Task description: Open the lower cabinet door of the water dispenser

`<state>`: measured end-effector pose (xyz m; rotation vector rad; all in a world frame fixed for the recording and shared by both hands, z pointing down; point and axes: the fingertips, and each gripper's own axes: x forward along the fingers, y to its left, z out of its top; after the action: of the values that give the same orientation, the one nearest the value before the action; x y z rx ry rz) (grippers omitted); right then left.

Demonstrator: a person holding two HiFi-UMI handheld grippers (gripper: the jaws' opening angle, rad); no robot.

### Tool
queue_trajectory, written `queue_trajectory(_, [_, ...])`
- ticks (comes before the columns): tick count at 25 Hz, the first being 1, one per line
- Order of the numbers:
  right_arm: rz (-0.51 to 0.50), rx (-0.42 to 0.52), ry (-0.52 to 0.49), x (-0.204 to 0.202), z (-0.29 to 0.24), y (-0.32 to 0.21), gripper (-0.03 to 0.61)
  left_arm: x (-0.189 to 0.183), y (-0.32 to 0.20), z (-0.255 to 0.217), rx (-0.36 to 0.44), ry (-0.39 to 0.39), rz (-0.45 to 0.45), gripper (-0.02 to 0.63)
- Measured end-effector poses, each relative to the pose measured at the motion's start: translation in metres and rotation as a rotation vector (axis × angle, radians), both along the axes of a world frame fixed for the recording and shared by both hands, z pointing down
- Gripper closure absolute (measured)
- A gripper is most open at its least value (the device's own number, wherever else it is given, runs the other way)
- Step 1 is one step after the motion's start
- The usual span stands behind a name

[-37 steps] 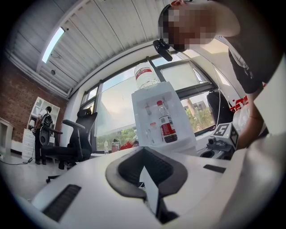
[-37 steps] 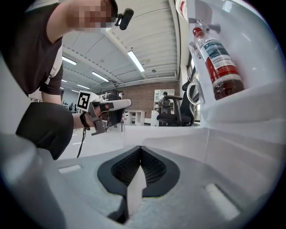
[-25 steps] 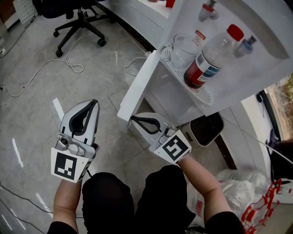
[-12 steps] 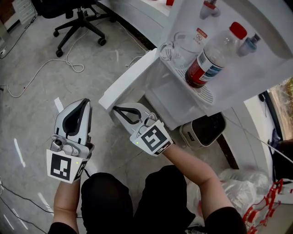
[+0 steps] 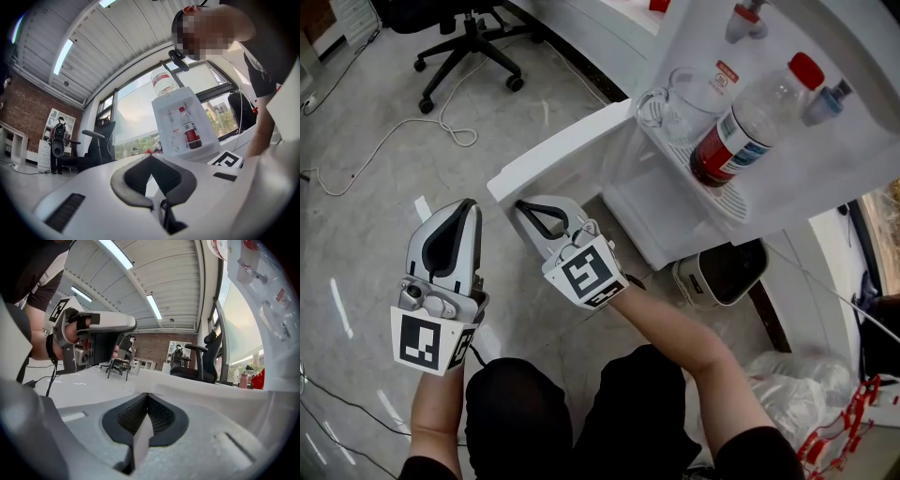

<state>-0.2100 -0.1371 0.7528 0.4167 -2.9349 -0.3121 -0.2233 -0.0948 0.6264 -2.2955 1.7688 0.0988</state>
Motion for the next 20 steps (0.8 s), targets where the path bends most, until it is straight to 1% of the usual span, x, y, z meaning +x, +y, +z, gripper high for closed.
queue_trajectory(7, [0.028,-0.004,-0.024,-0.021,0.000,-0.018,0.572,-0.010,-0.001,0.002,-0.004,-0.009,-0.020,0.606])
queue_trajectory(11, [0.056,-0.012,-0.044,-0.035,0.000,-0.029,0.572,-0.017,-0.001,0.008,-0.030,0.000,-0.029,0.606])
queue_trajectory(16, [0.058,0.021,-0.032,-0.044,-0.002,-0.039,0.572,-0.022,-0.006,0.006,-0.012,-0.018,-0.043,0.606])
queue_trajectory(20, [0.064,0.016,-0.023,-0.042,0.001,-0.041,0.573,-0.025,-0.008,0.009,-0.019,-0.021,-0.041,0.606])
